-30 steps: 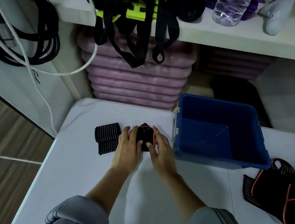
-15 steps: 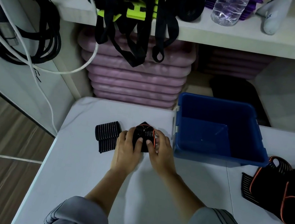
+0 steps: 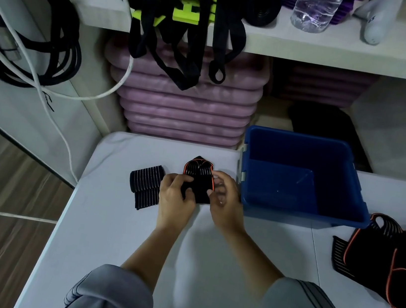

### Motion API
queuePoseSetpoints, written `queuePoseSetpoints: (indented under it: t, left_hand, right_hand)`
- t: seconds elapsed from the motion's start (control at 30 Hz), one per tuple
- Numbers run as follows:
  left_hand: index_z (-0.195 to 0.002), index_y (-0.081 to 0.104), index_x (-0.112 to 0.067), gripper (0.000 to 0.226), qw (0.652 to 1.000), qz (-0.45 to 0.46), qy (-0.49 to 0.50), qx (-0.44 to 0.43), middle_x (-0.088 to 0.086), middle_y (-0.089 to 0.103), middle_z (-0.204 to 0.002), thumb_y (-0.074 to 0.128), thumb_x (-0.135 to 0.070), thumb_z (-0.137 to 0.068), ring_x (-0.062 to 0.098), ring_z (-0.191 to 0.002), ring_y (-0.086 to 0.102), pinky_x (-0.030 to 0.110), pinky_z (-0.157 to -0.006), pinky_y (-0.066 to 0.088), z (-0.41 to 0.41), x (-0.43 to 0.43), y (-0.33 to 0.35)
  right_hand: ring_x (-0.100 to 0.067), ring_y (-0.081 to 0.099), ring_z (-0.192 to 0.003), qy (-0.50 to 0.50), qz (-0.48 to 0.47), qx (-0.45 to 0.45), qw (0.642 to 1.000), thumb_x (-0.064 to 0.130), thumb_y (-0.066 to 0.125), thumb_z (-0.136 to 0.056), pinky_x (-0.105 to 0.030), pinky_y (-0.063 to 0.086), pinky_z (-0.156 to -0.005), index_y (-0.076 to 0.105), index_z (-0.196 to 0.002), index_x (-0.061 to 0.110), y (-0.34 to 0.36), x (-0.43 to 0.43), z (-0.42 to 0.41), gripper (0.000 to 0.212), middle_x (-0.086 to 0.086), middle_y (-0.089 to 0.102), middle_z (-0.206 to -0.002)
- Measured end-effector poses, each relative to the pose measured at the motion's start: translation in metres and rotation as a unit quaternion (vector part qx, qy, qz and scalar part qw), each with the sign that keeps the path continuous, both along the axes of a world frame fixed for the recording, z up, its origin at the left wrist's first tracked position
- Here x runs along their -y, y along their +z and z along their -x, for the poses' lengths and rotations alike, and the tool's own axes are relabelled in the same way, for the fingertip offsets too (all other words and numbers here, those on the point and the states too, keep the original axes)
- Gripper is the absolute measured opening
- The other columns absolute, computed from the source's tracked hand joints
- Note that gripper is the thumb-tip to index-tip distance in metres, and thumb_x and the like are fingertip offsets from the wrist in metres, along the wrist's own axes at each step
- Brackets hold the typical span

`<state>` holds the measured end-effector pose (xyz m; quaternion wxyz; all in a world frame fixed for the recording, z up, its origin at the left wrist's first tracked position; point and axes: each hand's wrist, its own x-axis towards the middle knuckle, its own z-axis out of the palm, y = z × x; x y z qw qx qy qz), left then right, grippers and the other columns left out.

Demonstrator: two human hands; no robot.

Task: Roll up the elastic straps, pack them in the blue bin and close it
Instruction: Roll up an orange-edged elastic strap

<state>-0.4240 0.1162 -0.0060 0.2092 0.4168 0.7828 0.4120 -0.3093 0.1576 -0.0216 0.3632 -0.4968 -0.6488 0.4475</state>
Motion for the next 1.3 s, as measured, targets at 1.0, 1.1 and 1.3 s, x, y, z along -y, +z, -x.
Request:
queuePoseSetpoints:
  t: [1.0, 1.1, 1.3]
  left_hand:
    - [-0.106, 0.057, -0.004, 0.036, 0.993, -0.003, -0.089, -0.072, 0.009, 0.057, -0.111, 0.05, 0.008, -0.072, 0.027, -0.088, 0.058, 0.023, -0.072, 0.042, 0.01, -0.012, -0.012]
    - [-0.105, 0.058, -0.004, 0.035, 0.992, -0.013, -0.098, -0.081, 0.009, 0.057, -0.111, 0.054, 0.005, -0.072, 0.027, -0.095, 0.056, 0.026, -0.079, 0.044, 0.011, -0.011, -0.012]
    - [-0.111, 0.06, -0.008, 0.036, 0.992, -0.001, -0.101, -0.078, 0.009, 0.051, -0.12, 0.06, -0.002, -0.075, 0.026, -0.102, 0.055, 0.022, -0.083, 0.041, 0.009, -0.009, -0.011]
  right_hand:
    - [-0.013, 0.053, -0.102, 0.025, 0.005, 0.104, 0.994, 0.018, 0.054, -0.092, -0.026, 0.046, -0.084, 0.052, -0.127, 0.024, -0.02, -0.017, 0.003, 0.035, -0.001, 0.047, -0.119]
    - [-0.011, 0.051, -0.108, 0.026, -0.011, 0.097, 0.995, 0.019, 0.054, -0.092, -0.026, 0.045, -0.088, 0.052, -0.127, 0.024, -0.018, -0.016, 0.001, 0.035, -0.001, 0.05, -0.122]
    - [-0.012, 0.052, -0.112, 0.044, -0.054, 0.09, 0.993, 0.018, 0.056, -0.091, -0.025, 0.045, -0.09, 0.051, -0.128, 0.021, -0.013, -0.014, 0.001, 0.037, -0.001, 0.056, -0.123]
